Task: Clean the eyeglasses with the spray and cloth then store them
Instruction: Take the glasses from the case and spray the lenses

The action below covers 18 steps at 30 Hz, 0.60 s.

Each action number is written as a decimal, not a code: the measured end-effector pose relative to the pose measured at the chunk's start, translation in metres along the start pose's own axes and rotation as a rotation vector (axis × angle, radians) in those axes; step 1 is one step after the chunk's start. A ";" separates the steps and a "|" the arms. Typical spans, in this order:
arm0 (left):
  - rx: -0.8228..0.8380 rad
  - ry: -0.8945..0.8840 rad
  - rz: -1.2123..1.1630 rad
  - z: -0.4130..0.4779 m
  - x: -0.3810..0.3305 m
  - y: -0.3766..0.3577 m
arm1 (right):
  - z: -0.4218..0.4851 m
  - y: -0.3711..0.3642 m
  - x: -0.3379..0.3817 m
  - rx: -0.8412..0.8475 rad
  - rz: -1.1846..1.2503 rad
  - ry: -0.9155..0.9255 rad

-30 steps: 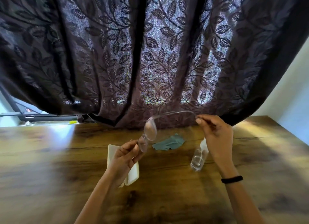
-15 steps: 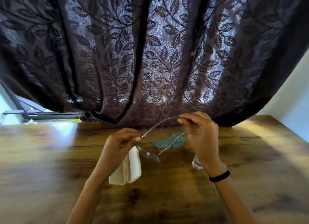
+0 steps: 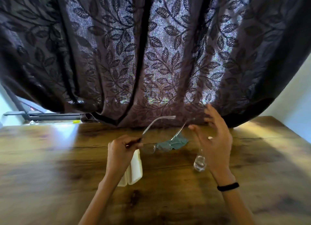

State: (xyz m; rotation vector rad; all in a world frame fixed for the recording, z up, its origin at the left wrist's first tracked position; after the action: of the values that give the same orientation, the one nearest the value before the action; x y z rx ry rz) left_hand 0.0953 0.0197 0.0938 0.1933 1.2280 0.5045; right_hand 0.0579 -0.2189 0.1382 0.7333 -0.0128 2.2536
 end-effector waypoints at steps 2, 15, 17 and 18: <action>-0.029 0.058 -0.030 0.001 0.007 -0.002 | -0.012 0.009 -0.012 -0.057 -0.041 -0.069; -0.069 0.120 -0.254 0.001 0.015 -0.013 | -0.068 -0.016 -0.042 0.250 -0.004 -0.211; -0.065 0.093 -0.254 0.000 0.014 -0.016 | -0.067 -0.025 -0.034 0.308 0.005 -0.151; -0.067 0.077 -0.247 -0.001 0.013 -0.017 | -0.067 -0.031 -0.029 0.329 0.011 -0.128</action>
State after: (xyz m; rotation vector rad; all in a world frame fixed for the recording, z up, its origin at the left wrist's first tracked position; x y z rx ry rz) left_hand 0.1016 0.0112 0.0755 -0.0354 1.2878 0.3401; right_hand 0.0611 -0.2016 0.0613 1.0516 0.2996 2.2413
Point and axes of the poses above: each hand's wrist, its own z-axis towards the middle knuckle, its own y-axis out of the back of the hand, x = y × z, the point moved 3 cm from there along z, towards the middle knuckle, and after that the axes turned 9 degrees about y, right-handed, at the moved point
